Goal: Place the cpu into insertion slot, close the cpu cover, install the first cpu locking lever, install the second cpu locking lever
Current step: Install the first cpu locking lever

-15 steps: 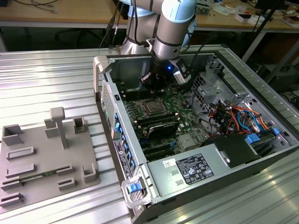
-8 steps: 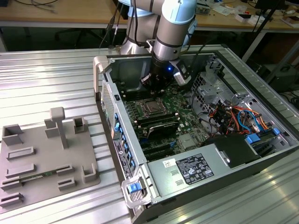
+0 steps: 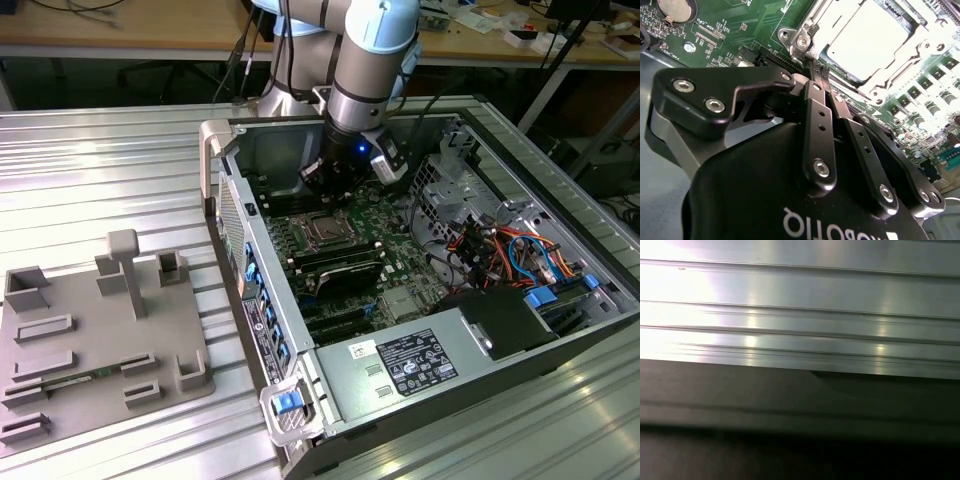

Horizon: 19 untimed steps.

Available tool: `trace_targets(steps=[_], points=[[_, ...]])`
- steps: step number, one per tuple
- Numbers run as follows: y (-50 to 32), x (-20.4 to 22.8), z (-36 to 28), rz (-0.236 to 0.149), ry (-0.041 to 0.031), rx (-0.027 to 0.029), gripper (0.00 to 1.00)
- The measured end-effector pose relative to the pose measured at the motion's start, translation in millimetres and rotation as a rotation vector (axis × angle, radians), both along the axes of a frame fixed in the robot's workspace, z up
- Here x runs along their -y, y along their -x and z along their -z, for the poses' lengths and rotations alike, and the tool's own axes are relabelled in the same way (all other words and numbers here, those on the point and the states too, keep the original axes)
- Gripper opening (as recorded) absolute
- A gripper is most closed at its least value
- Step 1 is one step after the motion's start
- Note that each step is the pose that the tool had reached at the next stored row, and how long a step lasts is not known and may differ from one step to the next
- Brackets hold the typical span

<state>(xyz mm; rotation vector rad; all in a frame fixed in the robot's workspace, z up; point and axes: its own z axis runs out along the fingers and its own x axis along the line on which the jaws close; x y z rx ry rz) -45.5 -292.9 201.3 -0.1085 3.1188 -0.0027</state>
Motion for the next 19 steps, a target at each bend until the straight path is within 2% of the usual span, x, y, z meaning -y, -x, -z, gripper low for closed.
trace_targets(steps=[5, 11, 19], points=[[0.0, -0.1, -0.9, 0.000, 0.0001, 0.0000, 0.11], [0.1, -0.1, -6.6, 0.000, 0.0001, 0.0000, 0.11], [-0.1, 2.8, -8.0, 0.000, 0.0000, 0.0015, 0.11]])
